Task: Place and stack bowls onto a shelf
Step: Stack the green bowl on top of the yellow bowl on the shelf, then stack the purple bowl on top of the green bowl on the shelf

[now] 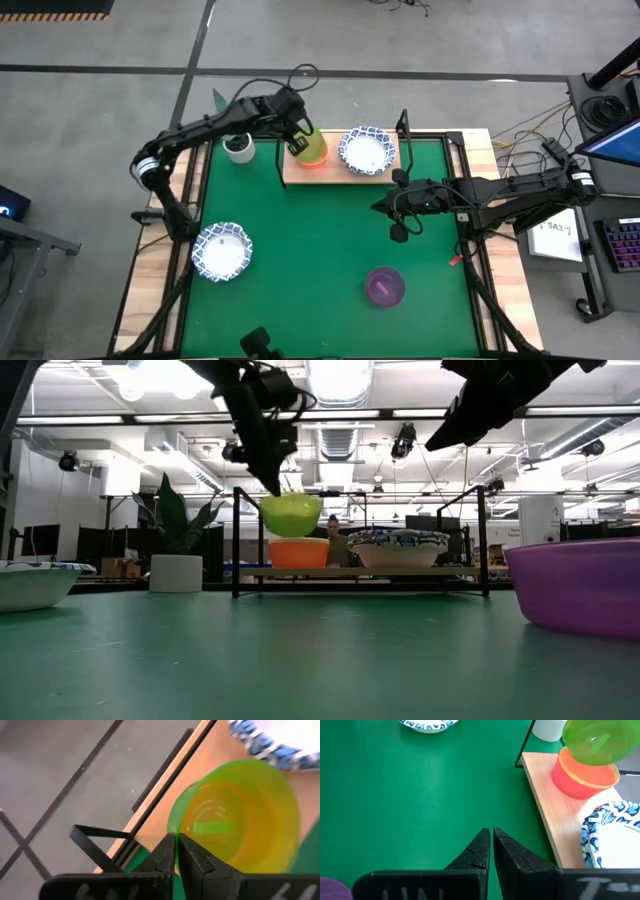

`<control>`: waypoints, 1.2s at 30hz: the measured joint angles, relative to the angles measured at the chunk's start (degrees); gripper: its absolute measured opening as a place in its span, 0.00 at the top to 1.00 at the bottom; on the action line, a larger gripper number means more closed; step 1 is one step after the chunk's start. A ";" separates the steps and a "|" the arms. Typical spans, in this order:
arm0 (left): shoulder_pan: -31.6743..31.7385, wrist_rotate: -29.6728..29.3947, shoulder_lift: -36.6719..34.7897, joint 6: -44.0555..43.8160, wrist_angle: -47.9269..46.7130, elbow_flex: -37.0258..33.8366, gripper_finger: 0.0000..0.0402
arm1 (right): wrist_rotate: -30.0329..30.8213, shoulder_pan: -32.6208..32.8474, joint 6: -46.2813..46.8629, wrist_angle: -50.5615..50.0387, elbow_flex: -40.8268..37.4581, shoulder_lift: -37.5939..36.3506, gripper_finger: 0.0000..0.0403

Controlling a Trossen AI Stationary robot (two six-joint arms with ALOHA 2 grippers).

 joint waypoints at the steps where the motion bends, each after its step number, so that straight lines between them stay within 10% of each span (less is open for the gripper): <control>1: 0.00 -0.20 0.45 0.14 0.06 0.00 1.00 | 0.00 -0.02 -0.02 0.02 0.00 0.00 0.97; 20: -0.01 -0.61 2.05 1.54 2.53 0.11 0.99 | 0.04 -0.02 -0.59 0.02 0.00 0.00 0.97; 36: -1.91 1.64 -0.70 -0.36 -0.91 0.11 0.67 | 0.05 -0.02 -0.69 0.04 0.00 0.00 0.97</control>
